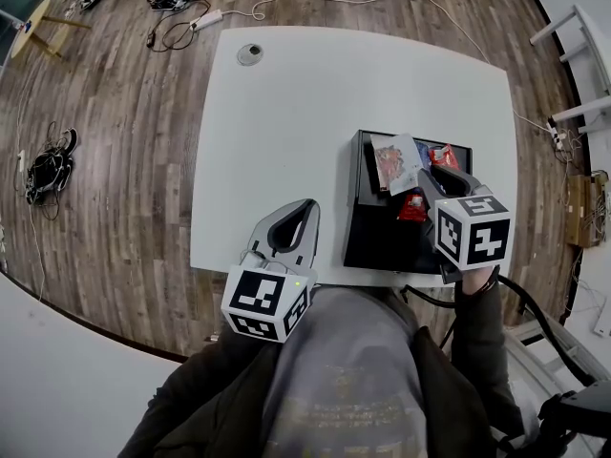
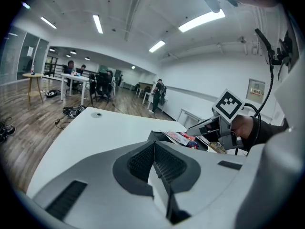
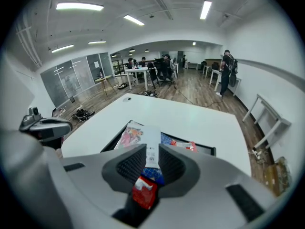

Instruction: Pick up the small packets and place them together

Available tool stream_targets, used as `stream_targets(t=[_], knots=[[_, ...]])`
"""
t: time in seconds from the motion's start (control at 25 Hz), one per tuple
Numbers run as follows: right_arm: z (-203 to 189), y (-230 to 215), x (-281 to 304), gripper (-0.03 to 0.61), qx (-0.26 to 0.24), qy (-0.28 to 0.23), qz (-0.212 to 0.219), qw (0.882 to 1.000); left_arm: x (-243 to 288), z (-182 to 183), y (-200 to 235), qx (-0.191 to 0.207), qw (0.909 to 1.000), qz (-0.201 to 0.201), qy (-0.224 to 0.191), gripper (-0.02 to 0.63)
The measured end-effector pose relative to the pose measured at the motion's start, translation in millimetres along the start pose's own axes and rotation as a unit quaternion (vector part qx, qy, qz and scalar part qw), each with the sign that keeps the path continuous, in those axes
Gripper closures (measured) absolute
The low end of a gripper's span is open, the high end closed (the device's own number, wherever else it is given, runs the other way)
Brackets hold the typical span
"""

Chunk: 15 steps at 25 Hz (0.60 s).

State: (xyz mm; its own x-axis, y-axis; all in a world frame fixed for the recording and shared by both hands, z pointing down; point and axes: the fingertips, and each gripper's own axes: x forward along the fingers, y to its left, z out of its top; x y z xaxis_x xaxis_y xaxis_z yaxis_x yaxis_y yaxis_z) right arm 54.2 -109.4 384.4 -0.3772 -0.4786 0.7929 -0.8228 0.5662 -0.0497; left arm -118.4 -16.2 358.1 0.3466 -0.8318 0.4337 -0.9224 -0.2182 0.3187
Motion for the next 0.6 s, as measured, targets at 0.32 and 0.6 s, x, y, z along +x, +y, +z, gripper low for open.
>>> stream_targets(t=[0.32, 0.6], knots=[[8, -3, -25, 0.500, -0.006, -0.035, -0.023, 0.999, -6, 3, -5, 0.006, 0.9999, -0.005, -0.007, 0.607], [7, -1, -70, 0.500, -0.029, -0.095, -0.020, 0.995, -4, -5, -24, 0.018, 0.9995, -0.027, 0.002, 0.607]])
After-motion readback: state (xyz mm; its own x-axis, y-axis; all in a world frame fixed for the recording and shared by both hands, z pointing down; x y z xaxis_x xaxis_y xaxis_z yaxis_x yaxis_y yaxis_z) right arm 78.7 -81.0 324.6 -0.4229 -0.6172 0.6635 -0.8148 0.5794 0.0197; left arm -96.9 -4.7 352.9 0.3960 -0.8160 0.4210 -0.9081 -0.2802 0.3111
